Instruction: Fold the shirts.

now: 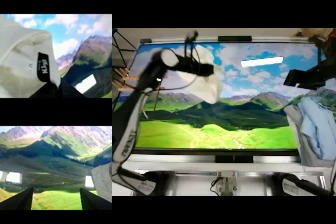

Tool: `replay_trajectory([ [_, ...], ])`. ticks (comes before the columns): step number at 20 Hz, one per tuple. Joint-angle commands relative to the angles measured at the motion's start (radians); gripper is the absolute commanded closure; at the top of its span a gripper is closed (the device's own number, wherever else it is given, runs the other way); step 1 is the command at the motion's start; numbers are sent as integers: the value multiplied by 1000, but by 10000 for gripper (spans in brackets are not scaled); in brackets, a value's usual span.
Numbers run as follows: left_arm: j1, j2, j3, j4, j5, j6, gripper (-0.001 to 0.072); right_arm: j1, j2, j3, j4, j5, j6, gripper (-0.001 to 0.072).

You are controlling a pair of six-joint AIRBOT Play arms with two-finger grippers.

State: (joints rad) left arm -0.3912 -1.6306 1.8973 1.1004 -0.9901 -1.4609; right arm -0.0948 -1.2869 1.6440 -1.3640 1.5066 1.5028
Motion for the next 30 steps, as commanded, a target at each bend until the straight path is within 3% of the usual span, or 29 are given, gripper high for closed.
replay_trajectory([
  [1,-77,232,117,-2,77,-6,678,-1,141,32,-50,-16,-30,31],
  [4,-211,350,115,-2,180,-22,678,-1,315,55,-58,-69,-30,31],
  [8,-388,315,73,12,209,-29,678,-1,518,55,-87,-84,-24,31],
  [10,-425,248,38,25,210,-65,678,-1,574,55,-126,-28,-21,31],
  [14,-445,47,-16,24,197,-208,678,-1,578,31,-156,217,2,31],
  [16,-461,-66,-16,-40,173,-244,671,-1,574,-50,-138,254,19,31],
  [17,-465,-116,-16,-117,166,-243,517,-1,574,-112,-130,248,26,31],
  [18,-465,-150,-16,-187,147,-243,168,-1,574,-179,-126,237,31,31],
  [19,-454,-171,-15,-229,112,-240,-7,-1,574,-254,-126,221,31,31],
  [21,-394,-161,-13,-233,-10,-175,-5,-1,573,-426,-117,158,31,31],
  [24,-216,-98,-13,-150,-262,-156,3,-1,573,-647,-50,16,31,30],
  [26,-97,-62,-14,-27,-432,-156,114,-1,573,-757,30,-98,30,30],
  [27,-55,-56,-15,29,-509,-156,115,-1,573,-797,59,-153,30,31],
  [30,-13,-56,-69,76,-562,-145,114,11,535,-863,89,-288,10,31],
])
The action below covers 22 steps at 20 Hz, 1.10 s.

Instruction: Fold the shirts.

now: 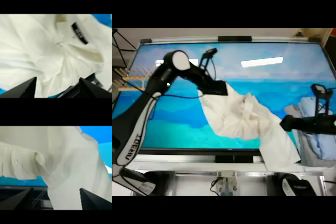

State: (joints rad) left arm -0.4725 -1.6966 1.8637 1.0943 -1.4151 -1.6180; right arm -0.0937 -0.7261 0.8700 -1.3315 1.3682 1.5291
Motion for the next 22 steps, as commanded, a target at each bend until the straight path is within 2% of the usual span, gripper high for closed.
replay_trajectory([
  [1,61,10,-77,79,-107,12,114,26,-64,-89,58,-168,-27,31],
  [6,-34,5,-330,44,101,8,116,168,-323,-89,40,-286,-86,31],
  [9,-75,-1,-429,-29,193,-7,117,209,-426,-89,41,-363,-101,31],
  [14,-137,-82,-447,-111,237,-6,117,209,-492,-89,114,-472,-98,32],
  [15,-145,-94,-447,-124,237,-5,117,209,-492,-88,127,-483,-99,50],
  [16,-151,-104,-447,-141,237,9,130,209,-492,-88,128,-487,-99,208],
  [17,-151,-109,-447,-153,238,12,351,209,-492,-88,127,-486,-99,483],
  [18,-149,-108,-444,-153,238,17,659,209,-491,-87,128,-481,-97,637],
  [20,-131,-100,-410,-152,233,68,678,209,-476,-68,120,-457,-118,642],
  [22,-92,-56,-339,-128,233,73,680,209,-433,5,69,-406,-147,647],
])
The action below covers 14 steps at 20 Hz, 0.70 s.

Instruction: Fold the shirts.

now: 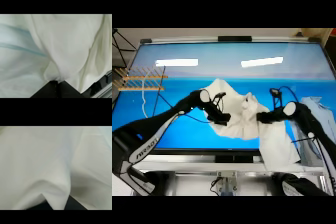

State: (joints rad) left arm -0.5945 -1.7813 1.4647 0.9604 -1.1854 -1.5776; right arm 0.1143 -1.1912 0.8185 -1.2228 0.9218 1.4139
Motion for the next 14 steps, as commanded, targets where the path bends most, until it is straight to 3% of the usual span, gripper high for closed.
replay_trajectory([
  [1,59,68,114,39,3,33,680,1,61,113,-85,60,-36,647],
  [4,160,212,324,103,-3,33,680,1,164,367,-245,36,-36,646],
  [8,293,429,656,103,33,34,680,1,278,741,-277,-131,-35,647],
  [11,364,659,640,167,153,26,680,1,358,917,-249,-188,-34,647],
  [14,397,862,481,378,58,-99,679,1,433,946,-249,-104,3,647],
])
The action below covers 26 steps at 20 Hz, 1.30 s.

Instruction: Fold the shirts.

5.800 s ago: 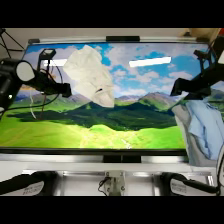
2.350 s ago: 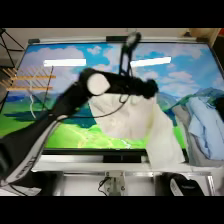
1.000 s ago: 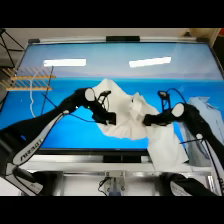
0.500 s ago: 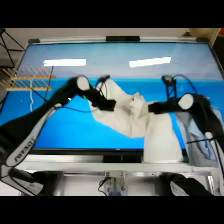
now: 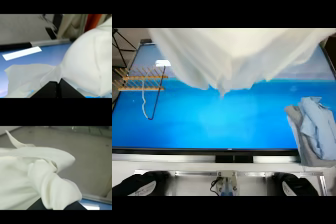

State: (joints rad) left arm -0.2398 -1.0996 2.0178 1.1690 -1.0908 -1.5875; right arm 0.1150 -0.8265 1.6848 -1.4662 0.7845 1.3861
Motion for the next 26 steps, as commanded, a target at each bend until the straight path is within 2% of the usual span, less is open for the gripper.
replay_trajectory([
  [1,42,222,-140,225,-106,-128,680,0,78,80,-4,122,63,647],
  [3,42,286,-329,260,-215,-169,680,0,68,60,35,347,105,647],
  [6,6,341,-754,254,-190,-218,680,1,19,-112,182,636,109,647],
  [8,-28,336,-1053,252,-109,-226,679,1,2,-326,284,645,90,647],
  [9,-36,327,-1179,246,-67,-265,678,1,-3,-449,318,606,74,646],
  [12,-35,299,-1441,147,8,-284,677,1,-34,-747,346,515,56,647],
  [14,-35,293,-1505,85,7,-254,656,1,-72,-855,337,514,39,647],
  [17,-35,294,-1463,-3,7,-154,218,1,-111,-943,299,513,38,647],
  [18,-35,294,-1427,-11,10,-137,163,1,-117,-957,285,512,38,647],
  [20,-34,285,-1350,-10,30,-101,163,1,-126,-964,269,507,38,647],
  [23,-35,211,-1298,-6,37,-96,163,1,-126,-964,272,450,38,647],
  [26,-34,88,-1299,27,-59,-83,163,1,-126,-964,274,419,38,646],
])
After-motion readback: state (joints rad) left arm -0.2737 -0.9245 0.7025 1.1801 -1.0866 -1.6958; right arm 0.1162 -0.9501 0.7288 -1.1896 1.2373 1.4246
